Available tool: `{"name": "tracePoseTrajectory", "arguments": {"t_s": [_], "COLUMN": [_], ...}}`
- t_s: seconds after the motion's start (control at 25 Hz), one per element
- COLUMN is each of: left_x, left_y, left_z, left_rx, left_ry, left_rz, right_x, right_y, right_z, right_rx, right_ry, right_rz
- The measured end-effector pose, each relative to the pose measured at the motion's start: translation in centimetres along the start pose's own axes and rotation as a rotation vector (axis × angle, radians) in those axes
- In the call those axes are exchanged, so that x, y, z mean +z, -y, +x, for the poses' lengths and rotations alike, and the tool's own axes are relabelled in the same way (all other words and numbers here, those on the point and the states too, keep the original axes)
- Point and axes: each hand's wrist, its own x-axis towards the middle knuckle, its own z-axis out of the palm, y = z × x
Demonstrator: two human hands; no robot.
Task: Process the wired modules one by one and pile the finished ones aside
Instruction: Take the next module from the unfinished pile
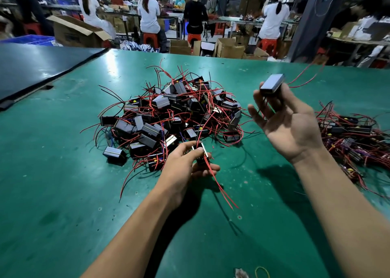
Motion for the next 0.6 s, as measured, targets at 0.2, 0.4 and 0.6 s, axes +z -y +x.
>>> {"name": "tracePoseTrajectory", "arguments": {"t_s": [0.2, 0.4, 0.6], "left_x": [-0.1, 0.1, 0.5], "left_y": [0.2, 1.2, 1.9], "left_z": [-0.1, -0.3, -0.8], "left_rx": [0.012, 0.128, 0.226], "left_ry": [0.019, 0.006, -0.023], "left_rz": [0.058, 0.421, 0.575], "right_x": [-3.3, -4.8, -3.2], "right_y": [-3.3, -4.9, -5.1], "right_z": [-0.6, -2.9, -4.1], "right_rx": [0.089, 0.098, 0.057], "right_ry": [-0.203, 0.039, 0.285], "right_rz": [-0.665, -1.135, -1.209]}}
